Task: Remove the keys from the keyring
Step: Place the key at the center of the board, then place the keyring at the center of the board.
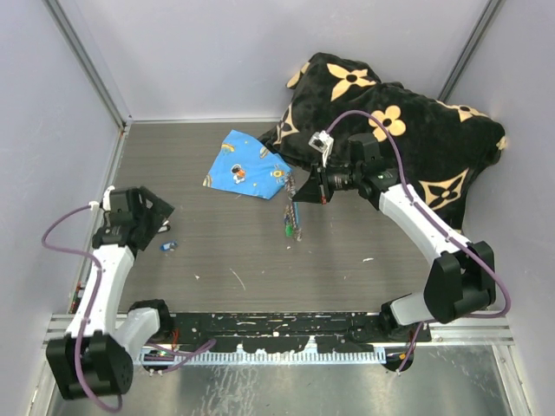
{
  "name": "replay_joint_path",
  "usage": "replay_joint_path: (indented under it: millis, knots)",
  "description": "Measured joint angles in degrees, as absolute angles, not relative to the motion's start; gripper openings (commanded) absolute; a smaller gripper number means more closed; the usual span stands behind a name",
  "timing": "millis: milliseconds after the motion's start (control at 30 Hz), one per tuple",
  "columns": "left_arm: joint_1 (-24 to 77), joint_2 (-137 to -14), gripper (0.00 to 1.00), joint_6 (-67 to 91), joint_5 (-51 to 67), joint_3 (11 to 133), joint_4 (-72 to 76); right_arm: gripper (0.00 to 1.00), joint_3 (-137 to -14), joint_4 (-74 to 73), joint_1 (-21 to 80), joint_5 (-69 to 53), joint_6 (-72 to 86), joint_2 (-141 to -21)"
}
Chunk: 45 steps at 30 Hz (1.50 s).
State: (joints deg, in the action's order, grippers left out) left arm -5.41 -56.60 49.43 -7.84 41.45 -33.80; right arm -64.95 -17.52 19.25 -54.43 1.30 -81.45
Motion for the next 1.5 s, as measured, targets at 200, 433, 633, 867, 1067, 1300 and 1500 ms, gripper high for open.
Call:
replay_joint_path:
  millis: [200, 433, 633, 867, 1067, 1300, 1500]
  knots:
    - [-5.48, -42.37, 0.98, 44.84, 10.96, 37.8, -25.85, 0.01, -64.66, -20.18, 18.72, -58.96, -6.17, -79.33]
    - [-2.81, -32.56, 0.99, 44.77, 26.85, 34.72, -20.25, 0.01, -64.66, -24.27, 18.52, -62.15, -14.57, -78.35]
    - [1.37, -27.4, 0.98, 43.05, 30.3, 34.72, -20.51, 0.01, -64.71, -27.75, 18.52, -62.17, -19.44, -78.32]
    - [1.41, -20.6, 0.98, 43.09, 31.4, 32.91, -20.67, 0.01, -64.73, -31.35, 18.52, -59.44, -24.16, -76.58]
    - [1.41, -16.53, 0.98, 43.13, 32.18, 30.37, -22.7, 0.01, -66.37, -34.44, 18.52, -57.56, -27.51, -75.77]
    - [1.43, -18.7, 0.98, 37.32, 31.88, 31.59, -27.46, 0.01, -69.91, -37.21, 18.7, -56.29, -29.58, -77.28]
    - [1.43, -21.52, 0.98, 31.86, 31.24, 33.58, -29.34, 0.01, -74.41, -39.57, 22.2, -53.93, -30.11, -81.52]
